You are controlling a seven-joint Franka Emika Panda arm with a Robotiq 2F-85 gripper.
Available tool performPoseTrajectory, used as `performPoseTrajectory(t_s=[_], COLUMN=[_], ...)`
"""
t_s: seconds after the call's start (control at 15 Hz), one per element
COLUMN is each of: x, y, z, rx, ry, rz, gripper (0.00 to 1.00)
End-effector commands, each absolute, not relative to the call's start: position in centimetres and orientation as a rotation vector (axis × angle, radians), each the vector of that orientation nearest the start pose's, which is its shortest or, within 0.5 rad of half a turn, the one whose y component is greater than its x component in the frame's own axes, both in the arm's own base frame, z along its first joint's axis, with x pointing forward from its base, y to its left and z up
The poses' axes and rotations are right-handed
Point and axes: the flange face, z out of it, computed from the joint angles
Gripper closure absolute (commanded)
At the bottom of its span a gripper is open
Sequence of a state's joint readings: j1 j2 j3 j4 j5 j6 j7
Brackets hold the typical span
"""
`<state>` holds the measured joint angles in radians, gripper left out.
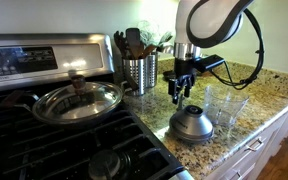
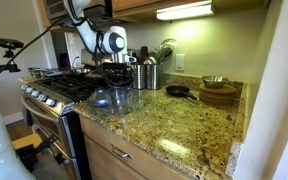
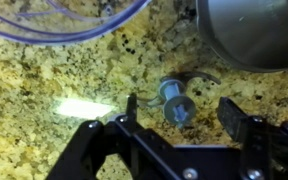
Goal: Place the blender blades upright in the cup then close the cup
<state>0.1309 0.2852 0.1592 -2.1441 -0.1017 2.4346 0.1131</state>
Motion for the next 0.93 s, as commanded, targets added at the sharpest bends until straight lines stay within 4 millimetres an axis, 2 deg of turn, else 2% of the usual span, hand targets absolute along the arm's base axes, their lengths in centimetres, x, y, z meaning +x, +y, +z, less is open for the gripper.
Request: performPoseTrajectory(t_s=[0.0,0.4,0.47,0.53,0.87], x=[55.0,54.8,54.7,54.6,53.5], y=[15.7,16.1,16.1,16.2,17.0], z=[27.6,28.1,28.3,28.6,31.8], rx=[-3.13,-3.13,-3.133,-3.134,-3.15], ry=[-0.389,-0.413,-0.423,-0.431,-0.446], rz=[-0.037,-0.039,-0.042,-0.044,-0.063], gripper=[0.47,0.87,0.91,0.87,0.86])
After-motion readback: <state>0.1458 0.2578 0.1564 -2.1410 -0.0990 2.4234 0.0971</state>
